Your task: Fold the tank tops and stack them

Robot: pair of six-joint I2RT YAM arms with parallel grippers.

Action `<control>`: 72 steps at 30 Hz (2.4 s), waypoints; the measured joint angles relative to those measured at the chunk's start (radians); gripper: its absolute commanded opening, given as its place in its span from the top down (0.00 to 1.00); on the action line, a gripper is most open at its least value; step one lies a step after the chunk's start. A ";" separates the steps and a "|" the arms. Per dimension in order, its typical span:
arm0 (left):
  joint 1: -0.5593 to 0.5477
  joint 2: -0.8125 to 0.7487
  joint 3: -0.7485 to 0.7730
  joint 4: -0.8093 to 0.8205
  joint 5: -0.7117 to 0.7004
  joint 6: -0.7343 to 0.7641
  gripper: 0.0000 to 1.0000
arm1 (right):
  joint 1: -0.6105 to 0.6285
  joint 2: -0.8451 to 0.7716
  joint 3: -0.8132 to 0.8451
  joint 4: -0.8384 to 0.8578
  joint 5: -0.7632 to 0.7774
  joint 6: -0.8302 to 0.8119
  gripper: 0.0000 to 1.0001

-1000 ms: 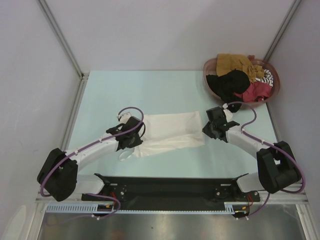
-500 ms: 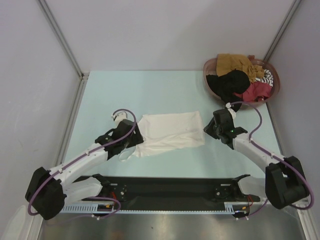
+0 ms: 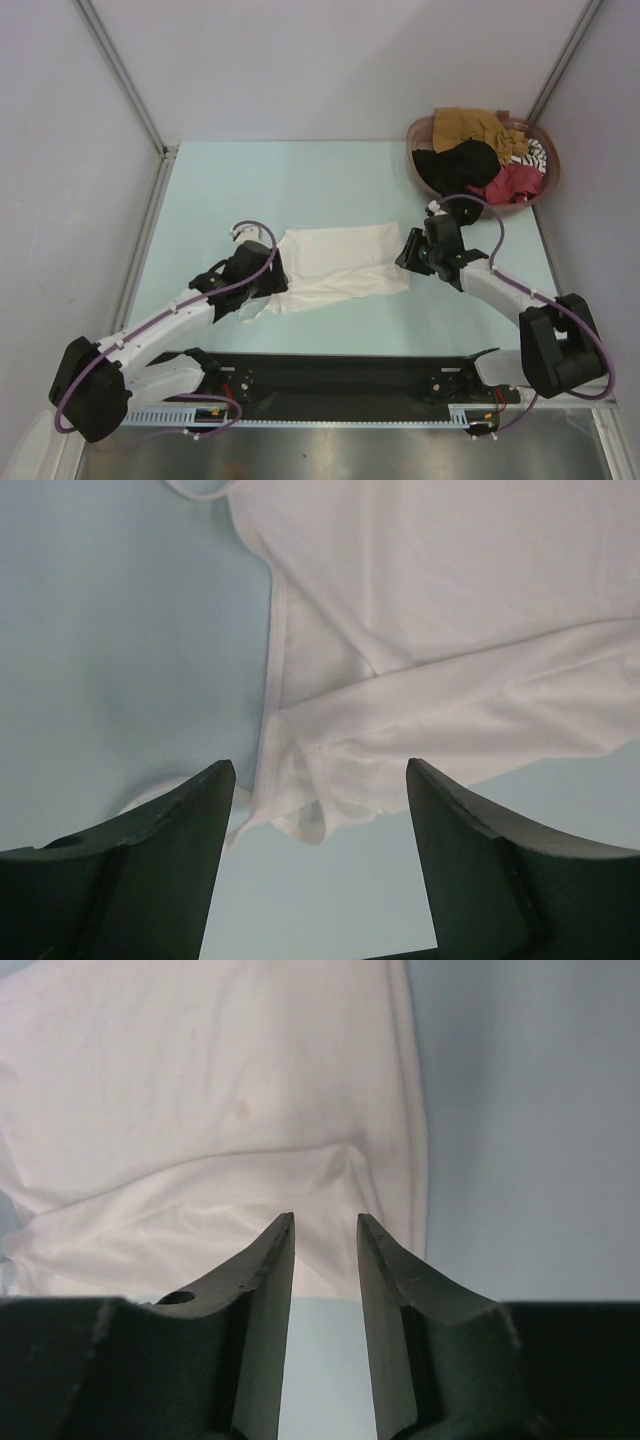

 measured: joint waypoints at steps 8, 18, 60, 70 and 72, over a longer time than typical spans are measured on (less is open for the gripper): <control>0.003 -0.018 0.005 0.043 -0.004 0.119 0.24 | 0.032 0.078 0.065 0.006 -0.008 -0.161 0.58; 0.016 0.063 -0.003 0.075 0.015 0.146 0.35 | 0.036 0.194 0.141 -0.004 -0.008 -0.191 0.62; 0.045 0.285 -0.037 0.216 0.191 0.129 1.00 | 0.040 0.228 0.141 0.006 -0.033 -0.190 1.00; 0.045 0.147 -0.038 0.160 0.176 0.127 1.00 | 0.040 0.103 0.100 -0.025 -0.029 -0.183 1.00; 0.045 0.082 -0.046 0.150 0.180 0.127 1.00 | 0.040 0.041 0.071 -0.041 -0.026 -0.178 1.00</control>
